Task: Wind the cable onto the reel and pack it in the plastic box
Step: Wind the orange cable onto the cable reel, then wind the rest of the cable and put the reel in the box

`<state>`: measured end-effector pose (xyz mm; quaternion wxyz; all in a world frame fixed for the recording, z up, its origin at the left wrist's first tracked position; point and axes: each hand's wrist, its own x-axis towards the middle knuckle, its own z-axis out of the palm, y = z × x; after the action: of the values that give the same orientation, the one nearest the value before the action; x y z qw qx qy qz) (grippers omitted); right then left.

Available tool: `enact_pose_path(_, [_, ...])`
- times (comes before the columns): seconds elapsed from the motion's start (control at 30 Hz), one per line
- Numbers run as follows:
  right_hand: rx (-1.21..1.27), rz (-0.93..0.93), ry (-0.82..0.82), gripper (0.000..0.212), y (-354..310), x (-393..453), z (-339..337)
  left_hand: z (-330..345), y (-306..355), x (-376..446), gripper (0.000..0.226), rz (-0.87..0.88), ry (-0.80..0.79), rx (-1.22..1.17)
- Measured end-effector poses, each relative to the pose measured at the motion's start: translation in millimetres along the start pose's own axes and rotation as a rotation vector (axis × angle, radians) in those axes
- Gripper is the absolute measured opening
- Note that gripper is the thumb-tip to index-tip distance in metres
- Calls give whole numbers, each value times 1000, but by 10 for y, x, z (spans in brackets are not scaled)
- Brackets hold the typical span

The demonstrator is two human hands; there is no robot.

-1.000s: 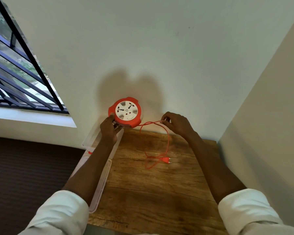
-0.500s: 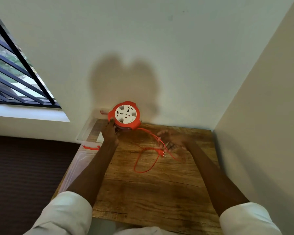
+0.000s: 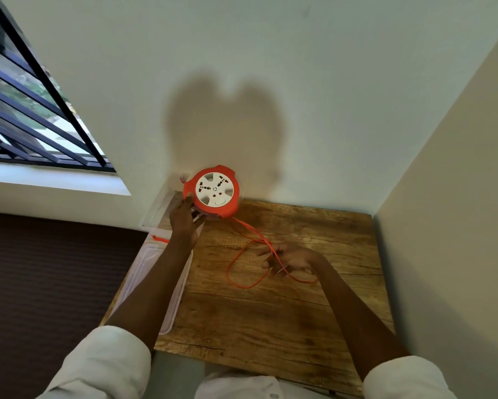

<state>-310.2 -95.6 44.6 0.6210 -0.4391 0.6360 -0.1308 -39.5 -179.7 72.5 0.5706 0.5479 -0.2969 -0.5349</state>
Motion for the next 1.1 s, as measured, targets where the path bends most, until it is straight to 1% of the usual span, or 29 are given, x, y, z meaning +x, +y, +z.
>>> enact_pose_path(0.07, [96, -72, -37, 37, 61, 13, -16, -57, 0, -18, 39, -19, 12, 11])
enact_pose_path(0.13, [276, -115, -53, 39, 103, 21, -57, -146, -28, -46, 33, -29, 12, 27])
enact_pose_path(0.17, [359, -130, -38, 38, 132, 39, -71, -192, -49, -57, 29, -43, 4, 44])
enact_pose_path(0.2, [399, -155, 10, 37, 159, 61, -78, -231, -77, -71, 28, -59, 3, 42])
enact_pose_path(0.23, [366, -176, 102, 36, 167, 83, -83, -276, -98, -101, 27, -76, -1, 56])
enact_pose_path(0.3, [223, -193, 340, 33, 187, 183, -97, -385, -152, -191, 31, -96, -10, 86])
enact_pose_path(0.33, [155, -187, 408, 32, 202, 252, -105, -447, -198, -243, 33, -100, -20, 100])
enact_pose_path(0.37, [80, -181, 426, 31, 191, 289, -102, -498, -225, -315, 34, -104, -34, 117])
enact_pose_path(0.47, [-158, -177, 390, 27, 162, 331, -59, -657, -352, -515, 28, -151, -23, 139])
enact_pose_path(0.53, [-310, -212, 422, 25, 145, 338, -25, -739, -455, -656, 25, -179, -7, 140])
enact_pose_path(0.6, [-497, -280, 459, 29, 159, 373, 10, -799, -563, -782, 29, -192, 13, 129])
enact_pose_path(0.63, [-611, -285, 462, 33, 171, 392, 24, -819, -610, -836, 31, -196, 31, 133])
enact_pose_path(0.7, [-842, -232, 462, 38, 202, 434, 51, -861, -698, -912, 30, -209, 88, 151])
enact_pose_path(0.77, [-992, -155, 480, 38, 230, 453, 56, -892, -764, -946, 21, -236, 133, 129])
enact_pose_path(0.83, [-1043, -105, 509, 38, 258, 449, 35, -912, -802, -939, 19, -263, 157, 92])
enact_pose_path(0.93, [-1038, -66, 538, 38, 316, 400, -50, -902, -842, -886, 20, -292, 163, 65])
enact_pose_path(1.03, [-886, -44, 574, 33, 406, 312, -159, -813, -856, -806, 17, -294, 154, 49])
enact_pose_path(1.1, [-778, -21, 635, 32, 475, 224, -234, -725, -872, -730, 24, -280, 144, 56])
